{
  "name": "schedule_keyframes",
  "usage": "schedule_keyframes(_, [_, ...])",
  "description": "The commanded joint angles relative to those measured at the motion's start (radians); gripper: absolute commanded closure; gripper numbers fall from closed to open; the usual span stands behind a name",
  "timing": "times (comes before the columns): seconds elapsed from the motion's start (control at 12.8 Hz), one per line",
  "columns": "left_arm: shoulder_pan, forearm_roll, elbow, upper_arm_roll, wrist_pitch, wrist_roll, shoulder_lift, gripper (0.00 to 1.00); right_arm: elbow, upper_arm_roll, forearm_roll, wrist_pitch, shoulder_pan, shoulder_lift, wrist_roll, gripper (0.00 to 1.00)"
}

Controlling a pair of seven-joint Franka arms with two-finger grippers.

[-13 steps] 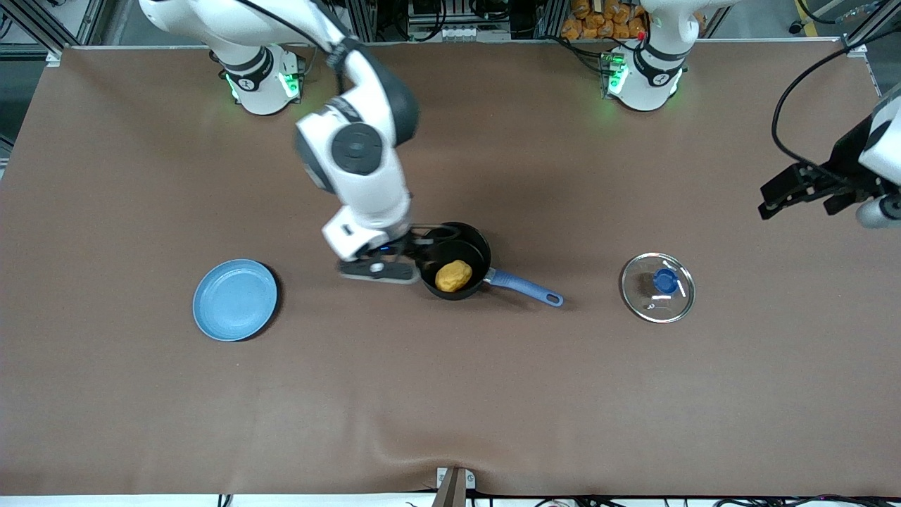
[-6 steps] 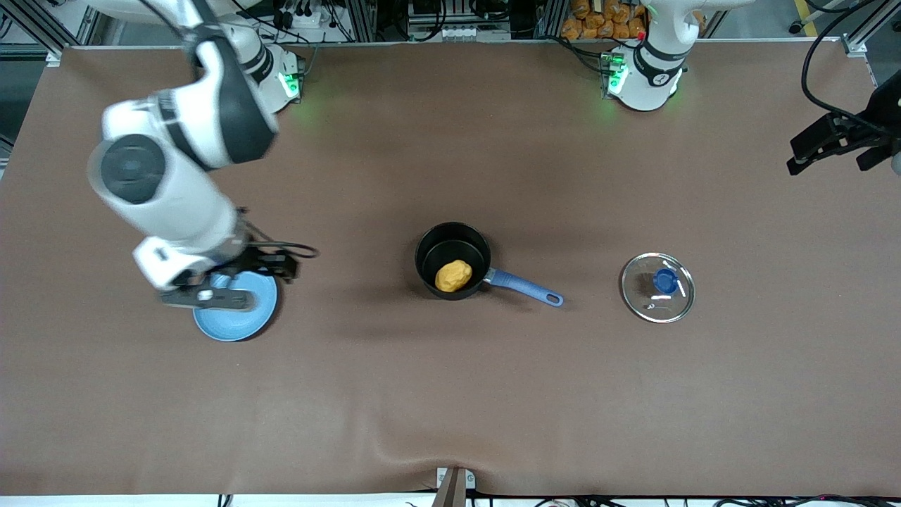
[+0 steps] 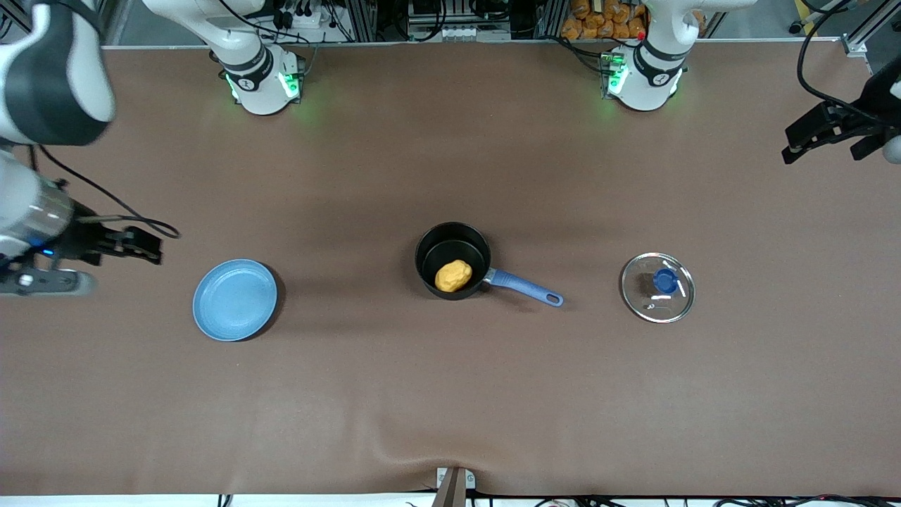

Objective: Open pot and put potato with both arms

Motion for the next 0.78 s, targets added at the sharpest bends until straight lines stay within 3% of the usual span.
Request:
schedule_keyframes(0.0, [-0.008,-0.019,-0.019,-0.010,0.016,0.003,-0.023,0.00,-0.061,0.024,0.015,-0.006,-0.029,-0.038,-0.018,0.00])
schedule_keyframes(0.55, [-0.011,-0.019,-0.016,-0.030,0.017,0.004,-0.021,0.00,-0.069,0.027,0.015,-0.005,-0.045,-0.050,-0.104,0.00])
schedule_keyframes(0.7, [-0.014,-0.017,-0.014,-0.036,0.022,0.004,-0.020,0.00,-0.124,0.025,0.013,0.013,-0.043,-0.087,-0.099,0.00])
